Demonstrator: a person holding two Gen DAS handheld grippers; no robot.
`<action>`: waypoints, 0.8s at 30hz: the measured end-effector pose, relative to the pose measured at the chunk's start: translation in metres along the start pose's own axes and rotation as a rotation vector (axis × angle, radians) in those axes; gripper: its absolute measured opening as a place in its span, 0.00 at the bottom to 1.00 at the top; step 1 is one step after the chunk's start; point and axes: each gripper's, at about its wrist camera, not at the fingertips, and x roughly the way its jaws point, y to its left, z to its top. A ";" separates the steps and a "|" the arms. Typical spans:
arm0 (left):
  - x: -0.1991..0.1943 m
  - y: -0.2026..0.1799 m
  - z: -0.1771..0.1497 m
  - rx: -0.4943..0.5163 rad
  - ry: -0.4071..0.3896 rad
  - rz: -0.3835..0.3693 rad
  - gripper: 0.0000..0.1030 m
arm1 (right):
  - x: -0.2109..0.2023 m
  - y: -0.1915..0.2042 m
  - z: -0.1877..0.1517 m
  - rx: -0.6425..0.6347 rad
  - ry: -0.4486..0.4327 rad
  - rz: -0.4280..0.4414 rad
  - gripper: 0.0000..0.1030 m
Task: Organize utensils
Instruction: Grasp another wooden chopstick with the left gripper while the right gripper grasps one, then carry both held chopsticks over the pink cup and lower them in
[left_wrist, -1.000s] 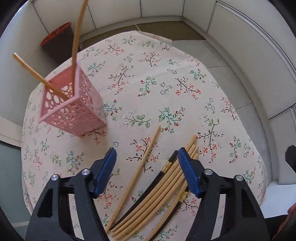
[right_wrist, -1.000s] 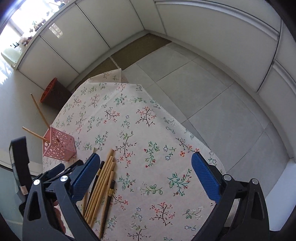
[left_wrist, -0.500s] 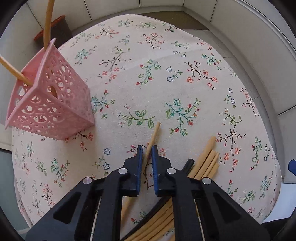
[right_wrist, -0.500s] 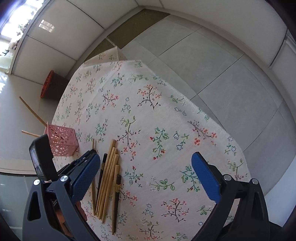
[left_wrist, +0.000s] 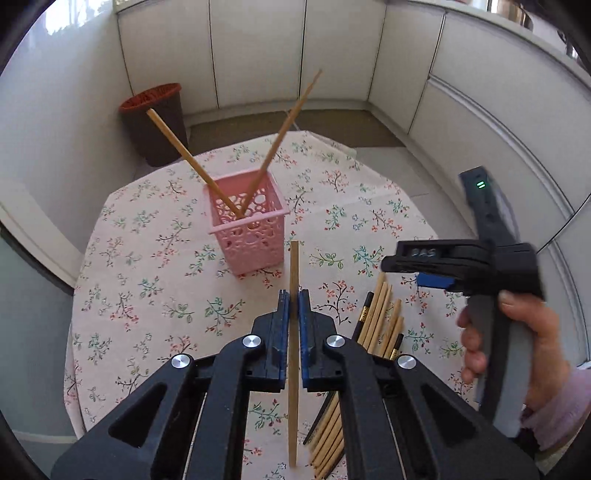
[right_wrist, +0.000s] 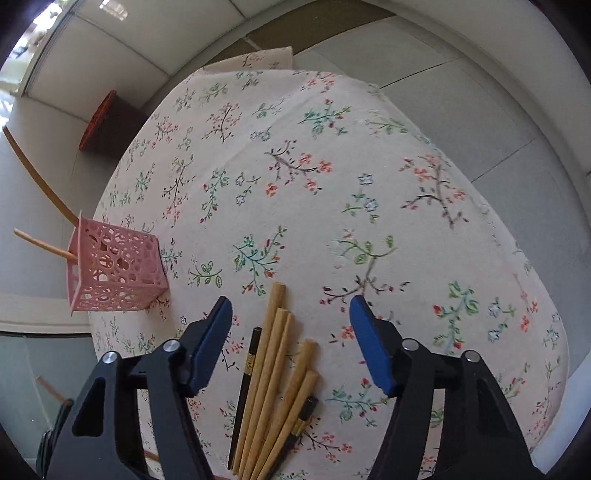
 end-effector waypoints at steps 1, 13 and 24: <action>-0.009 0.003 -0.001 -0.008 -0.019 -0.001 0.04 | 0.005 0.005 0.001 -0.007 0.001 -0.022 0.57; -0.045 0.035 -0.009 -0.063 -0.086 -0.014 0.04 | 0.024 0.032 -0.010 -0.018 -0.012 -0.044 0.09; -0.088 0.048 -0.007 -0.107 -0.195 -0.030 0.04 | -0.104 0.052 -0.056 -0.177 -0.214 0.209 0.08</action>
